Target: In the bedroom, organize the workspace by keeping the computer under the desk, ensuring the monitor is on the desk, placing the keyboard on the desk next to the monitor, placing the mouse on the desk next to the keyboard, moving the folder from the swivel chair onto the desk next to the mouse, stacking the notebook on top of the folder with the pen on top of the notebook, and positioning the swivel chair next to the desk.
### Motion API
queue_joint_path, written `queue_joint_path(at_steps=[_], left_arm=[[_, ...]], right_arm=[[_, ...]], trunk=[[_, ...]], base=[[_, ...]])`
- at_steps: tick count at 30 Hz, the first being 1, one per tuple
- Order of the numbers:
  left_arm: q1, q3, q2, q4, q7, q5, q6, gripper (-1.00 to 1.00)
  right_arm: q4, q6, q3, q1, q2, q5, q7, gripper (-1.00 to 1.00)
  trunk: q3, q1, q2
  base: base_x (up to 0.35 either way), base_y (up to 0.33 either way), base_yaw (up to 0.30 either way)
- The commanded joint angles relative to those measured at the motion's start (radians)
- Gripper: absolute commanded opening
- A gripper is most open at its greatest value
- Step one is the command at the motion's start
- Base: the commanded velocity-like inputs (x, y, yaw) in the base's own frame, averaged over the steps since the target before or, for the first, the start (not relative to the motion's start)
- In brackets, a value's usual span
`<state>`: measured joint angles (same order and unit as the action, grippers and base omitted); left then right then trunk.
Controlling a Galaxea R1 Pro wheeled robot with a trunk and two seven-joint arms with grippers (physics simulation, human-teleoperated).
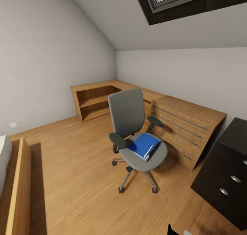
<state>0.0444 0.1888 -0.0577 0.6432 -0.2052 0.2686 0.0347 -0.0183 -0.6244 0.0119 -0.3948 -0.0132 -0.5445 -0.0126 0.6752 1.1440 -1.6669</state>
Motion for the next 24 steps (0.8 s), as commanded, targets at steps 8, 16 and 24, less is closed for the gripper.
queue_joint_path(at_steps=[8, 16, 24], left_arm=[[0.0, 0.006, 0.001, 0.001, -0.008, 0.011, 0.004, 1.0], [0.0, 0.006, 0.003, 0.002, -0.008, 0.012, 0.004, 1.0], [0.0, 0.006, 0.003, 0.002, -0.008, 0.013, 0.004, 1.0]], right_arm=[[-0.003, -0.006, 0.001, -0.001, -0.005, -0.002, -0.001, 1.0], [-0.002, -0.006, 0.001, -0.001, -0.005, -0.002, -0.002, 1.0], [-0.002, -0.006, 0.002, -0.001, -0.005, 0.001, -0.003, 1.0]], trunk=[[-0.024, -0.031, 0.056], [-0.05, -0.061, 0.112], [-0.075, -0.092, 0.168]], base=[[-0.138, 0.0, -0.125], [-0.327, 0.0, -0.254], [-0.326, 0.0, -0.263]])
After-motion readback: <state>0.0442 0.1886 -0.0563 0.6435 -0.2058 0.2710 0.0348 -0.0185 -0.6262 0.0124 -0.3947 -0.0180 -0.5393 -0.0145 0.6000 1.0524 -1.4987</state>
